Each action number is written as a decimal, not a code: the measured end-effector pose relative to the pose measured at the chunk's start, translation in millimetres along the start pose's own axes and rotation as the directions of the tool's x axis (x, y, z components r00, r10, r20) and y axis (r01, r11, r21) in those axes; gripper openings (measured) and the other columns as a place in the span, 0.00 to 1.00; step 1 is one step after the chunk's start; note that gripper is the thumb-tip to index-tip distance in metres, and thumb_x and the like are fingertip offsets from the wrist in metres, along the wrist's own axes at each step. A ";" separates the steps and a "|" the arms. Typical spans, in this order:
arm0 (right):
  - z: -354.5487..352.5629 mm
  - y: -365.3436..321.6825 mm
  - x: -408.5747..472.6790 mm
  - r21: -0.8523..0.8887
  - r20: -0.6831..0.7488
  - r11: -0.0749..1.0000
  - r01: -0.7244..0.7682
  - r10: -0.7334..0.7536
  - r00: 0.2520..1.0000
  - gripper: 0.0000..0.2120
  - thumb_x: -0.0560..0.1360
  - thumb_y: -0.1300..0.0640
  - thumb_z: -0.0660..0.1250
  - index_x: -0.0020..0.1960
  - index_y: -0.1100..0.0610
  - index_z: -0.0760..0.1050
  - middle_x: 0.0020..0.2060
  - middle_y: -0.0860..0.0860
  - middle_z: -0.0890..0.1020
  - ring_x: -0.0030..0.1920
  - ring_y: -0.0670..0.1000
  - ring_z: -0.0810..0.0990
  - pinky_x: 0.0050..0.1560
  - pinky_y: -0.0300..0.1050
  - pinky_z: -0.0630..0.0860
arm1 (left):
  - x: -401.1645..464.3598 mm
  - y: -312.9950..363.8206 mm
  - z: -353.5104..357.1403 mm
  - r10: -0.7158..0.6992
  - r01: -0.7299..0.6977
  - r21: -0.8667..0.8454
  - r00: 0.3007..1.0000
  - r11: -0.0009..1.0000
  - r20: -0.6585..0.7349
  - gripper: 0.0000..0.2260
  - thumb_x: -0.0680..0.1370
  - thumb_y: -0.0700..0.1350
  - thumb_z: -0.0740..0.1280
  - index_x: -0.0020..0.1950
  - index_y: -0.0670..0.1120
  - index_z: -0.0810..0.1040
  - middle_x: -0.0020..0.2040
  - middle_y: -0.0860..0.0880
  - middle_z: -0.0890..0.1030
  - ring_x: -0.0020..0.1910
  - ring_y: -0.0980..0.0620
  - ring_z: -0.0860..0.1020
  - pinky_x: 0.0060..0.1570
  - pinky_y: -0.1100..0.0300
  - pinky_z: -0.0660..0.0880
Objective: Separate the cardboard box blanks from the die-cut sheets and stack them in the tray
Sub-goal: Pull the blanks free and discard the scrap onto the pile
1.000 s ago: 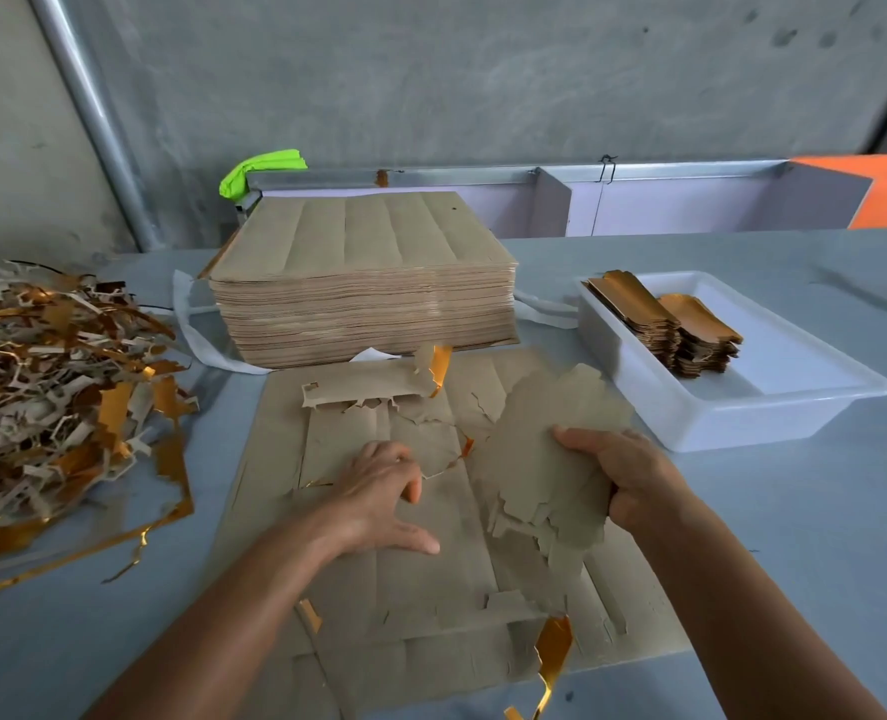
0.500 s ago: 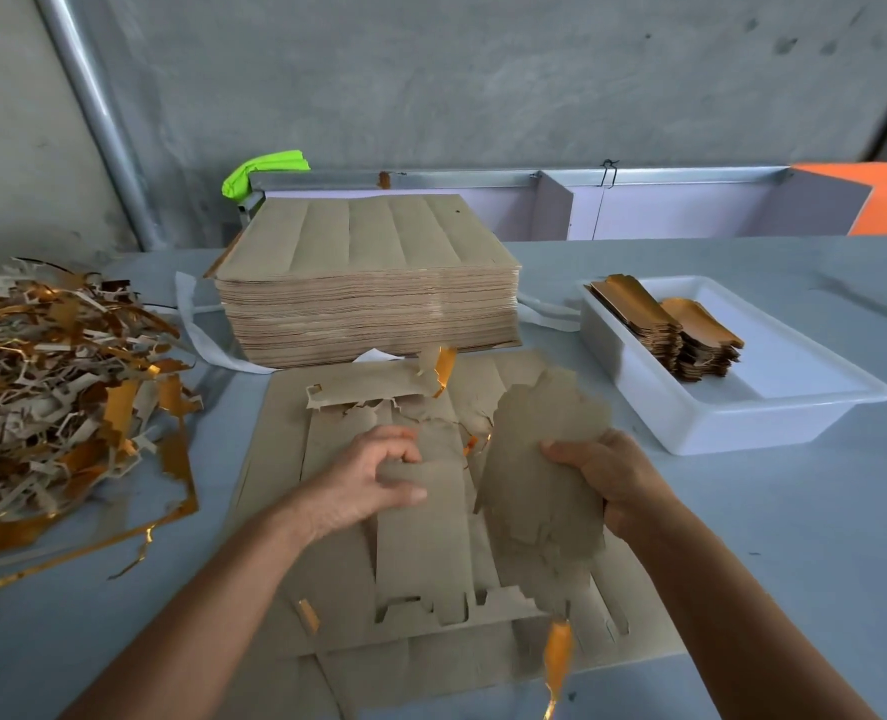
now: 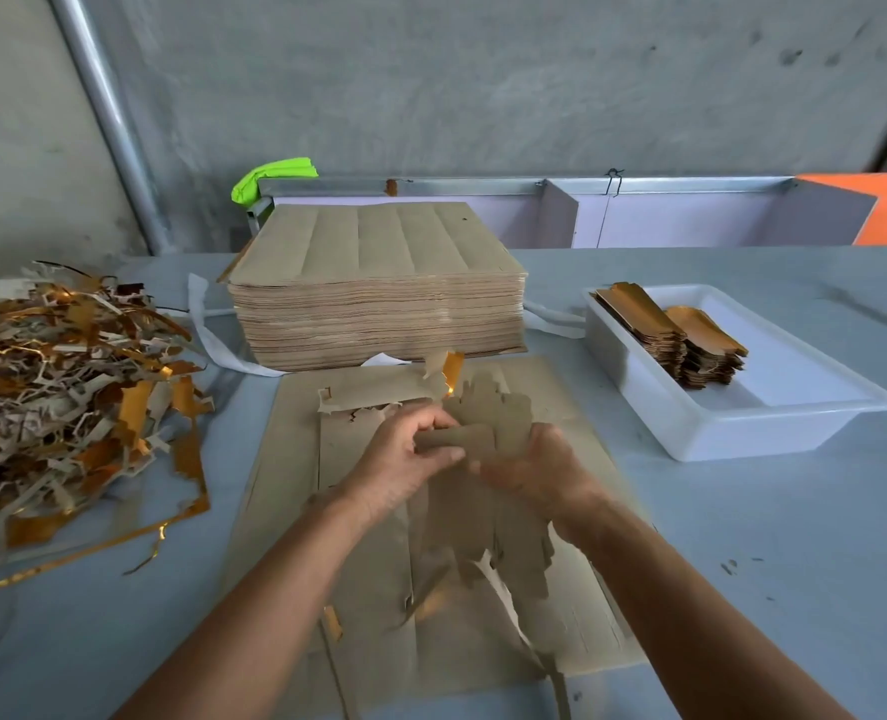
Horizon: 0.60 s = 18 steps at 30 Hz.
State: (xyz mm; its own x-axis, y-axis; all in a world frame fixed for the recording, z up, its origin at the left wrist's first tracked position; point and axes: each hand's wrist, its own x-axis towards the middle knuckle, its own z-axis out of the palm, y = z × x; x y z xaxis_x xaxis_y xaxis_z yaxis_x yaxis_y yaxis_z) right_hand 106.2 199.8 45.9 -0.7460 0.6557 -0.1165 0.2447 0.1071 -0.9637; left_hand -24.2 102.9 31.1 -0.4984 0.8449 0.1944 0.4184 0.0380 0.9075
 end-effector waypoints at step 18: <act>-58.8 -1.2 -9.1 0.507 -0.544 0.859 0.064 0.262 0.797 0.10 0.69 0.65 0.72 0.37 0.54 0.74 0.33 0.49 0.79 0.34 0.48 0.78 0.30 0.40 0.73 | -64.6 -40.6 12.5 -0.305 0.085 0.770 0.941 0.633 0.147 0.39 0.72 0.71 0.57 0.77 0.58 0.47 0.78 0.49 0.40 0.76 0.50 0.38 0.71 0.50 0.40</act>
State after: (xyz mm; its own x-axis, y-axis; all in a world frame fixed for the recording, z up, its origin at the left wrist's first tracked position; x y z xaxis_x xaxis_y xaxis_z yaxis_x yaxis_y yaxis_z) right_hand 149.1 237.7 62.3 -0.1933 0.9574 -0.2145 -0.1517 -0.2451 -0.9575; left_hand 0.5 53.4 -23.0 -0.4846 0.8620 -0.1490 0.8070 0.5062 0.3042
